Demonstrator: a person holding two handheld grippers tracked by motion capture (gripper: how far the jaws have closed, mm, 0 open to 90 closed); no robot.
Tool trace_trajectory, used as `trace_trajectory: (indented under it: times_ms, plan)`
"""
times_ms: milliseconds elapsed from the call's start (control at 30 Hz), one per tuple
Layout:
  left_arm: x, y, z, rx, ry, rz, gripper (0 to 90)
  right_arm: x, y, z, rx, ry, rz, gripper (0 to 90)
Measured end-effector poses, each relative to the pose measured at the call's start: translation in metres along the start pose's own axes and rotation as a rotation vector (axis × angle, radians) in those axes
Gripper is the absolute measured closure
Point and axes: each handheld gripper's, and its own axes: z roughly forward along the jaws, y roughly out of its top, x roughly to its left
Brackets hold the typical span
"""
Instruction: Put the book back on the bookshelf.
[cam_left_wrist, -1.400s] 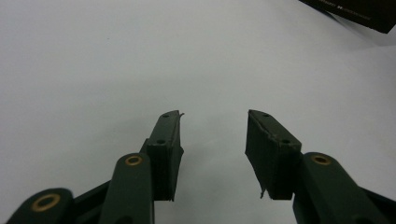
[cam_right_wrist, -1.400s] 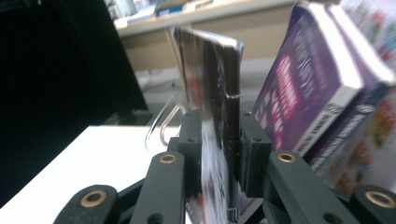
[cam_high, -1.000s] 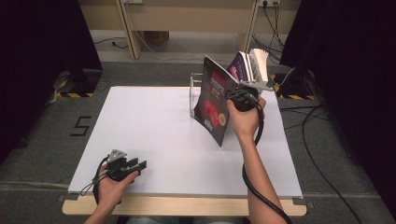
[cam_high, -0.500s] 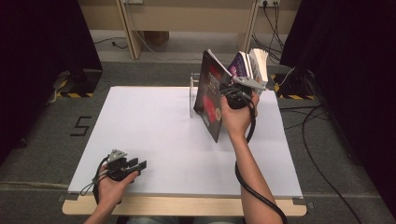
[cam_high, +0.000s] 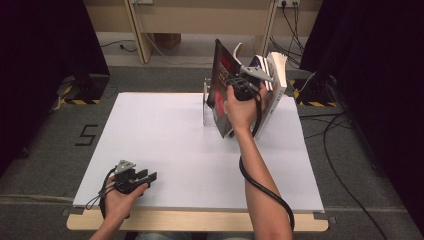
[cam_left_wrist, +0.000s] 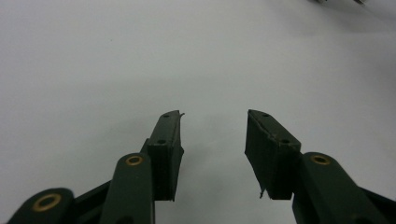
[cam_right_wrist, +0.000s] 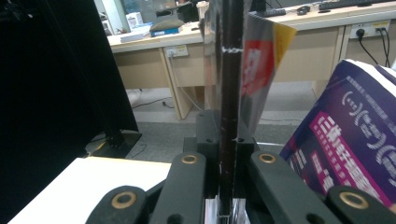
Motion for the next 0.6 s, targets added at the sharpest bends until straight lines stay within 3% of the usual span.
trace_trajectory:
  times_ms: [167, 333, 600]
  plan:
    - [0.001, 0.0, 0.001, 0.003, 0.0, -0.002, 55.1, 0.003, 0.002, 0.012, -0.001, -0.012, -0.021, 87.3]
    - [0.001, 0.0, 0.001, 0.003, 0.0, 0.001, 55.1, 0.0, -0.008, 0.022, -0.005, -0.044, -0.026, 87.2]
    - [0.001, -0.001, 0.001, 0.006, -0.004, 0.0, 55.1, 0.001, -0.026, 0.014, -0.023, -0.071, -0.046, 86.6]
